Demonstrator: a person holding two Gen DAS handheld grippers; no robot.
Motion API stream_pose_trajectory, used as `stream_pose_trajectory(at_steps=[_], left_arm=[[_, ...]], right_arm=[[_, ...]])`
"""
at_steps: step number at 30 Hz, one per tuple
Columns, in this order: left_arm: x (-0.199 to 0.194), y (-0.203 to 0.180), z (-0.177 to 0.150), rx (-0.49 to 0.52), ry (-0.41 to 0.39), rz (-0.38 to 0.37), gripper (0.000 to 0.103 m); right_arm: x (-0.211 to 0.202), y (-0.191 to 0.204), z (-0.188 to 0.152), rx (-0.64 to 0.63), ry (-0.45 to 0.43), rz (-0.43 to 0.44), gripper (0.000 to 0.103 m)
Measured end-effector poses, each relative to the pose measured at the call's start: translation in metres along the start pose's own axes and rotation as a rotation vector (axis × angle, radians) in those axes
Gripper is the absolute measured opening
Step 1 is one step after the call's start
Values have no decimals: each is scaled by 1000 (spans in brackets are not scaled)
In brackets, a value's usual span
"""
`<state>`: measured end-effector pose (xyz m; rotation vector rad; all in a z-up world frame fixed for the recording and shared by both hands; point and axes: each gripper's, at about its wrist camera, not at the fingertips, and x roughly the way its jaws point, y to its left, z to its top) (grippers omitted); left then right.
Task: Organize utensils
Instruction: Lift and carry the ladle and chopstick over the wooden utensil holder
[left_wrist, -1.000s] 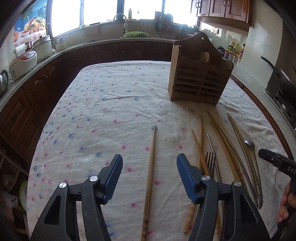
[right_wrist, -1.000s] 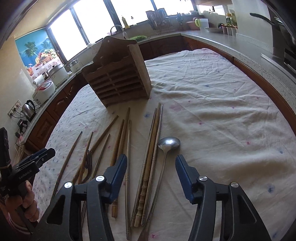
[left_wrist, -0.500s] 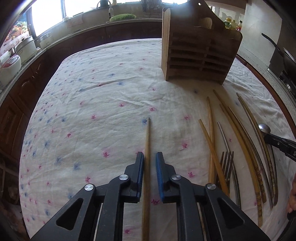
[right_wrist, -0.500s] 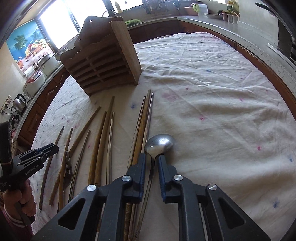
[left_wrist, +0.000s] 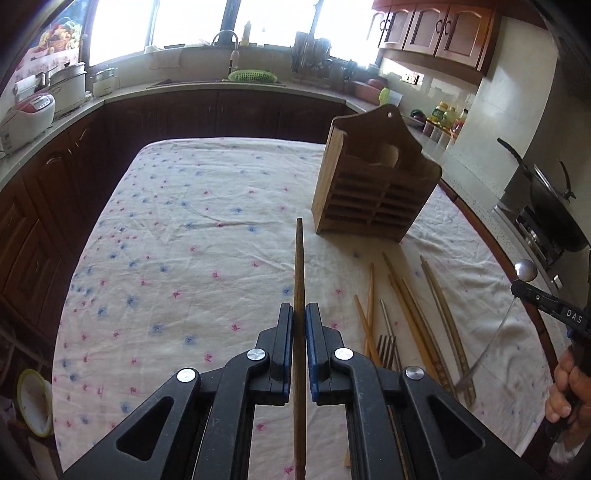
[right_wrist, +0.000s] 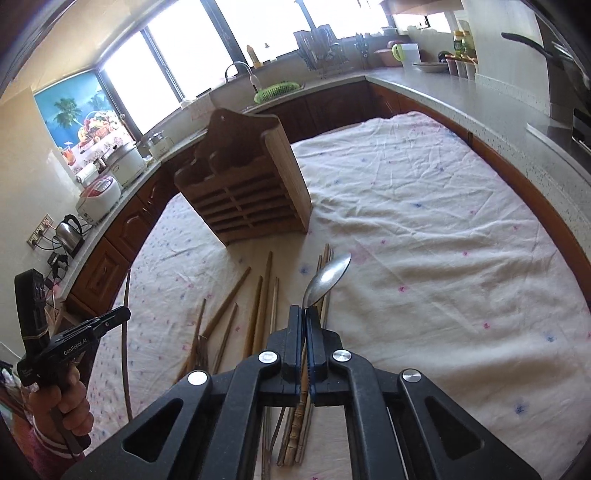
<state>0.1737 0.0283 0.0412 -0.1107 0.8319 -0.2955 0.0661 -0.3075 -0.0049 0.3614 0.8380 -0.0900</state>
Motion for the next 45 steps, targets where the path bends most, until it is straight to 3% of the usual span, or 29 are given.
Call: stream_pose_trajectory(at_steps=[7,16,28,32,36,45], left_arm=[[-45,9,10,-32,-94,-63,5],[-57,11,35,-55,-160,-97,5],[-47,-10,115,-6,-328,-128,5],[-25,-16,138,-2,-382,-135,5],[23,-12,147,-34,-389,-125,5],[121,-9,142,-89,-309,-103,5]], right_arm=[[-36,17,28,-44,-121,14,2],[-41,32,58,-84,-185,33,2],[-38,51,136,-119,-312,49,2],[-27,57,169,-142,-351,26,2],[2,61,187,-176,-342,-2,2],[80,57,172,-226,-228,-41,2]])
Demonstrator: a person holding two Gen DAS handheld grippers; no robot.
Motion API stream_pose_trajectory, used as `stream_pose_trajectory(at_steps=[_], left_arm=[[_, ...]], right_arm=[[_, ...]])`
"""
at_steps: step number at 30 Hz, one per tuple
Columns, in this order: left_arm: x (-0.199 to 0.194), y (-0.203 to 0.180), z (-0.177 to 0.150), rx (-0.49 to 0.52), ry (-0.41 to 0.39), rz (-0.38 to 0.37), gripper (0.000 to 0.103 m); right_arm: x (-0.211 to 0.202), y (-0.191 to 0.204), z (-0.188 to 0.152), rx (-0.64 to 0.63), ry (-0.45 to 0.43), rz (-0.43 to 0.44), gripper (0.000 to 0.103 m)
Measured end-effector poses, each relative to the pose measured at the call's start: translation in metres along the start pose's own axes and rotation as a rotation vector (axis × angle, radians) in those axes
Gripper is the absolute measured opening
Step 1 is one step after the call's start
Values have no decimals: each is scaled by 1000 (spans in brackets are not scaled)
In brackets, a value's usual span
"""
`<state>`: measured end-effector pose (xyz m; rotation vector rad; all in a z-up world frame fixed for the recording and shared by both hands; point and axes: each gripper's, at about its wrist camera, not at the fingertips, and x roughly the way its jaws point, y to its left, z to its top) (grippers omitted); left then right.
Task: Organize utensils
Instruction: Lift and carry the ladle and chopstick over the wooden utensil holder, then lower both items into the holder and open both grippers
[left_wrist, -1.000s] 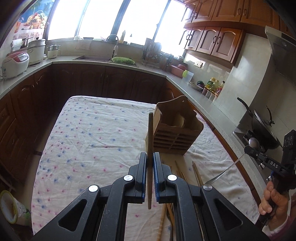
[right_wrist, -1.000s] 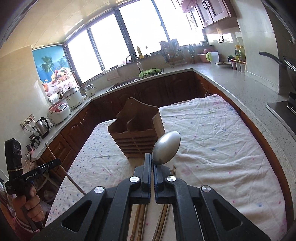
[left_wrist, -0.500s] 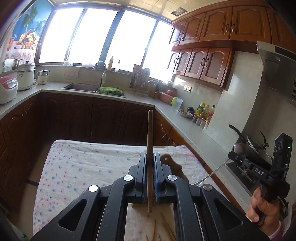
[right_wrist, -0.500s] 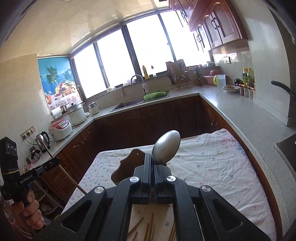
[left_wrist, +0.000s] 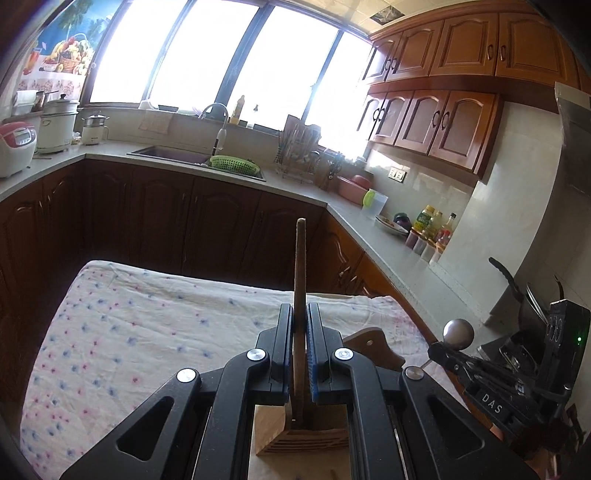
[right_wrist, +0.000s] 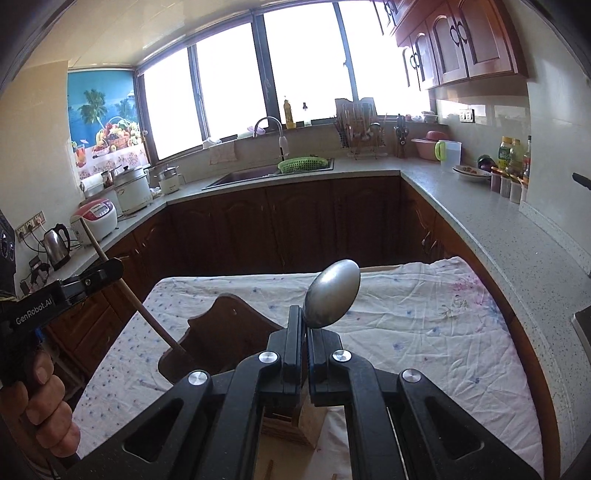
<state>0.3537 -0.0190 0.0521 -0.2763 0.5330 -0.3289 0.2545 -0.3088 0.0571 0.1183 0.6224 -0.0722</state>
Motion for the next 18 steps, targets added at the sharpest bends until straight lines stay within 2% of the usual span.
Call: stream_pose_trajectory(at_steps=[6,13,18], left_arm=[[41,5,-2,2,69,1,6],[41,0,17,3,78,2,7],[41,-4,19,10,83,9,8]], right_arm=[[26,-1,-20,-8,54,11,2],[35,-7,-24,20,78,22,2],[35,-7,-22,26,82,23,2]])
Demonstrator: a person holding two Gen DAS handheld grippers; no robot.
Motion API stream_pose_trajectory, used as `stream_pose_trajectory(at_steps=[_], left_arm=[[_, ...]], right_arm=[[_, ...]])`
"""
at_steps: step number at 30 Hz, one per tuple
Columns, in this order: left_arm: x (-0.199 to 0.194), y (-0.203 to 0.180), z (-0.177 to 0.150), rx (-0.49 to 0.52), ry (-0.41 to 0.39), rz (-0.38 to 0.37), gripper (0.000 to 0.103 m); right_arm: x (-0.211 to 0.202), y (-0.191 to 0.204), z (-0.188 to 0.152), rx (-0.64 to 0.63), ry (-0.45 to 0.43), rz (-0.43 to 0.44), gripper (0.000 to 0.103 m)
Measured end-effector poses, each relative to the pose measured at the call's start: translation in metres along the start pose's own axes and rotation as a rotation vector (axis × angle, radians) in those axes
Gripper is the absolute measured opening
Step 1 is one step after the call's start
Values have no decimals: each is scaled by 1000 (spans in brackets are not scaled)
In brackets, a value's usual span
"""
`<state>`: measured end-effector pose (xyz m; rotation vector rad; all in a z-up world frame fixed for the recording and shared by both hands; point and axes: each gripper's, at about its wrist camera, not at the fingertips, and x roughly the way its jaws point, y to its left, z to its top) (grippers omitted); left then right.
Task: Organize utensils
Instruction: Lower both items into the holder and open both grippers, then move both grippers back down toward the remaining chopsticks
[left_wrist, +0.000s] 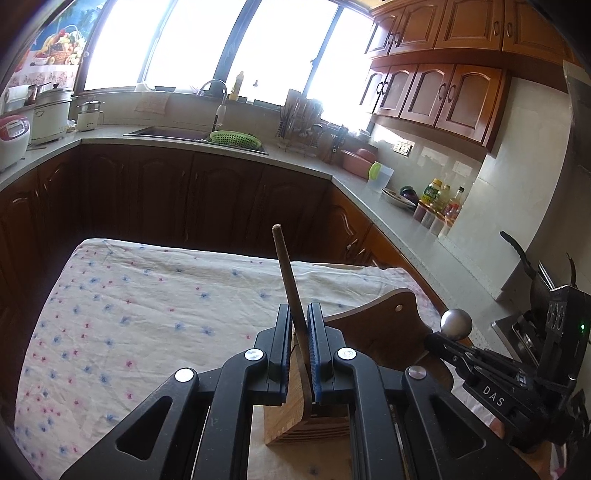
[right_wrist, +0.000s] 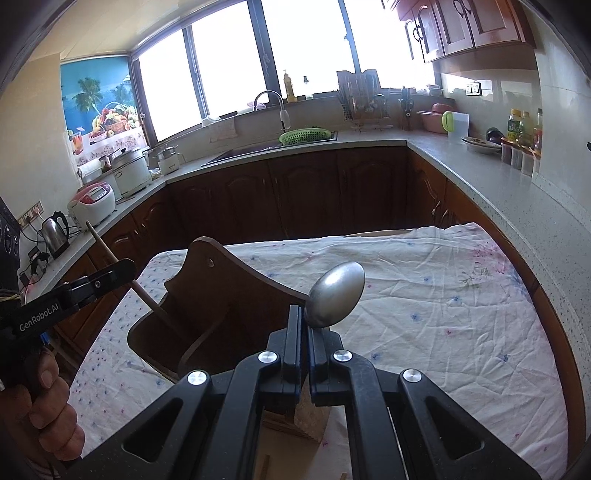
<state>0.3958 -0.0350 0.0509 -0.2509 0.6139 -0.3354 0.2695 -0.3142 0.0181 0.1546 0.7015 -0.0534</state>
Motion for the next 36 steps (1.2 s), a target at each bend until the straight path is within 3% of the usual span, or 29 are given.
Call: stream_pose_trajectory(at_steps=[2,4,7,10,12,14,17,21,30,36], left_arm=[[-6,2,-2,-4,15,2,12],[-14,5,-3,-19,18,-3,27],[-35,7,-6,-28,-14,-9,49],[-63,10,-16,-45,-50,-3,71],[-81,14,-24,-62,-72,6,85],[-101,18,-36,-78,-91,8,87],[-127,23,-56,-97,-98,20,93],[-153,23,-86,-94,-88,35,95],[-183,22,-144,-106,30,47,95],[-184,22,-154,-104,94,54,95]], right_arm=[[1,-1,2,9,4,11,5],[-2,-3,2,22,10,18,12],[-17,-7,1,46,-24,20,46],[-38,-12,0,76,-75,18,57],[-53,-18,-1,116,-106,30,77],[-71,-24,-4,155,-152,46,99],[-98,-28,-12,190,-211,56,102],[-122,-29,-30,218,-222,71,102],[-149,-27,-93,228,-149,43,102],[-157,-30,-129,244,-106,1,102]])
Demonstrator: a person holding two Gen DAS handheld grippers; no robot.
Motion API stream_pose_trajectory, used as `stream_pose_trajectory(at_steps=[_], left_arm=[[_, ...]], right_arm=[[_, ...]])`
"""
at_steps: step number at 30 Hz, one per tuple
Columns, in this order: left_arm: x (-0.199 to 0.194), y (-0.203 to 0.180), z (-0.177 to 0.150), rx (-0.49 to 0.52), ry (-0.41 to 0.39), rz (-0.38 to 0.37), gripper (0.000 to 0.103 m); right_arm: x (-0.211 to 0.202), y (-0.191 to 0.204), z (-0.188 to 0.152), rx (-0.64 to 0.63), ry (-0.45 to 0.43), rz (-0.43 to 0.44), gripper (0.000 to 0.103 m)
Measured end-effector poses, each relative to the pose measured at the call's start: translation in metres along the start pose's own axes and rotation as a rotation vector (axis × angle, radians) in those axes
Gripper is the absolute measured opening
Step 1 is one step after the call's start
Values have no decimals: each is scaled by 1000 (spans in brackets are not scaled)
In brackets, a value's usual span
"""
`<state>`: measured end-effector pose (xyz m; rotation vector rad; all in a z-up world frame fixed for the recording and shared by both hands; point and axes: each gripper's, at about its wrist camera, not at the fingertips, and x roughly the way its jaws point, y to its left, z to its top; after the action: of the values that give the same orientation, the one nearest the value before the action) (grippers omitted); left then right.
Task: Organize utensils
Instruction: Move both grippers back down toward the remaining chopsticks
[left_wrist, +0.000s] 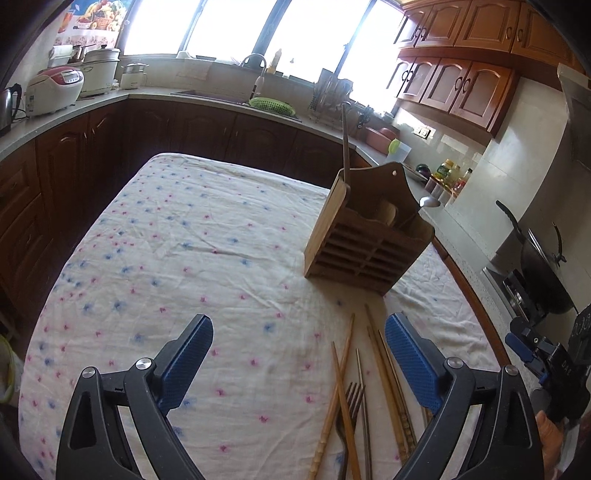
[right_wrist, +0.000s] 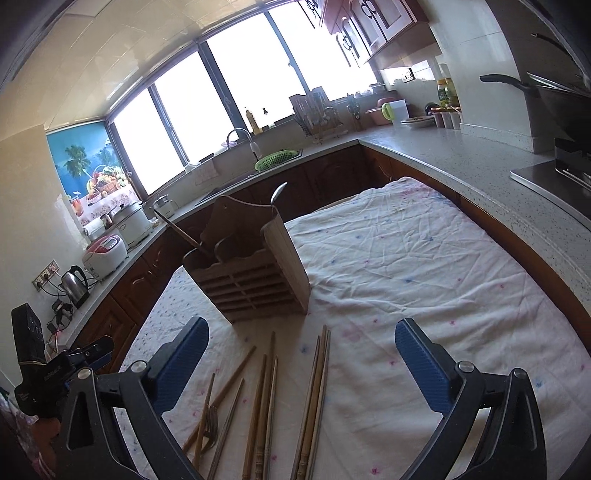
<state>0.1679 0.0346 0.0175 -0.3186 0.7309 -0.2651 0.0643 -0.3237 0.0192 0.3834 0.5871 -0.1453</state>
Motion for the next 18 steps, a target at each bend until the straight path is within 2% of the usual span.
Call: stream_pose_trajectory(at_steps=[6,14,18], left_arm=[[11,0,-12,-17,60,7,95],[31,-8,-20,-7,127,5,93],[49,-16,-19,22,167,2,84]], right_arm=[[-1,-12,-24,19,50,-17,102],[7,-12,-32,4,94,-41,101],[19,-7,-34,-30,128,-54,97]])
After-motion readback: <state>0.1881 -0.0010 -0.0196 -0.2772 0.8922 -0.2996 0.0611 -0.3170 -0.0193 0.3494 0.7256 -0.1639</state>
